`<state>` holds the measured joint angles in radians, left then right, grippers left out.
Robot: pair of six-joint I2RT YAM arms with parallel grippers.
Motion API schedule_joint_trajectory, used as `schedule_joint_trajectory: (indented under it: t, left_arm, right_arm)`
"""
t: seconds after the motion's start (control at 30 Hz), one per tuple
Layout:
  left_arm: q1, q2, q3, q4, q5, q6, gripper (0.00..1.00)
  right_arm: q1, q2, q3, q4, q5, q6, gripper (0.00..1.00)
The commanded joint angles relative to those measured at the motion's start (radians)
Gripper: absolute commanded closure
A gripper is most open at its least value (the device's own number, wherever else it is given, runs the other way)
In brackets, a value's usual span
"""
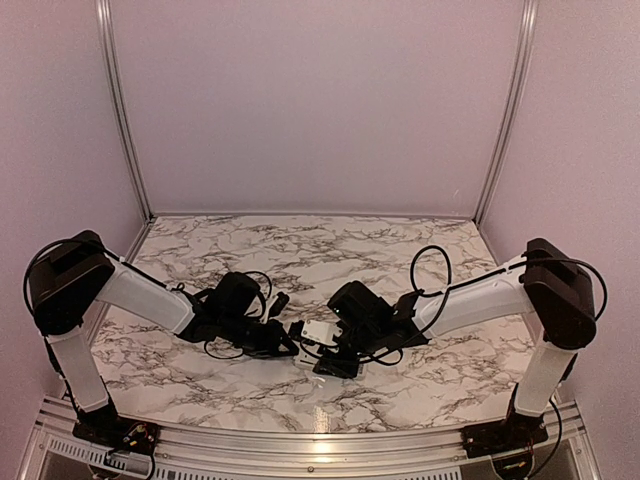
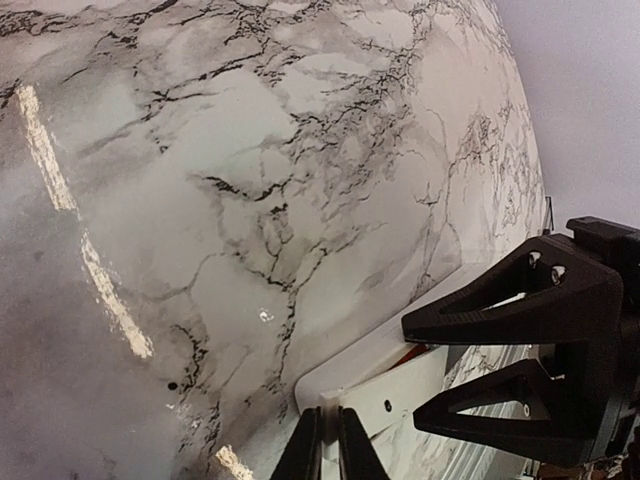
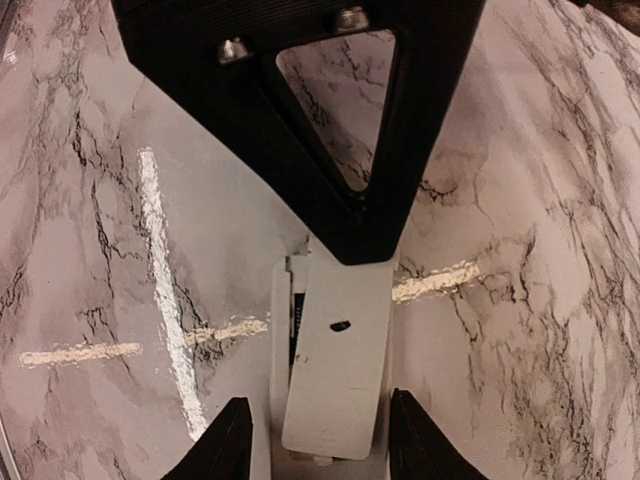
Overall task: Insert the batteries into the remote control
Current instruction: Load the battery cover onto the remote control without the battery cover.
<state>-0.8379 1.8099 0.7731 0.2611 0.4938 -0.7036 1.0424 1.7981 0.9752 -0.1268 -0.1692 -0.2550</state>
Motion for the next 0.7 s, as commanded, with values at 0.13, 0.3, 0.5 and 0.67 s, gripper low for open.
schedule_joint_trajectory:
  t: [0.13, 0.3, 0.5, 0.67]
  left_arm:
    - [-0.017, -0.008, 0.011, -0.016, 0.010, -0.014, 0.96]
    - [-0.017, -0.031, 0.001, -0.041, -0.006, -0.018, 0.94]
    - [-0.017, -0.039, 0.006, -0.062, -0.027, -0.015, 0.79]
    - [-0.017, -0.033, 0.023, -0.065, -0.038, -0.014, 0.69]
  right_arm:
    - [-0.001, -0.004, -0.007, 0.015, 0.022, 0.005, 0.58]
    - [-0.001, -0.008, -0.005, 0.013, 0.022, 0.003, 0.50]
    - [-0.001, -0.053, -0.023, 0.026, 0.008, 0.001, 0.49]
    - [-0.001, -0.055, -0.026, 0.037, 0.002, -0.006, 0.46]
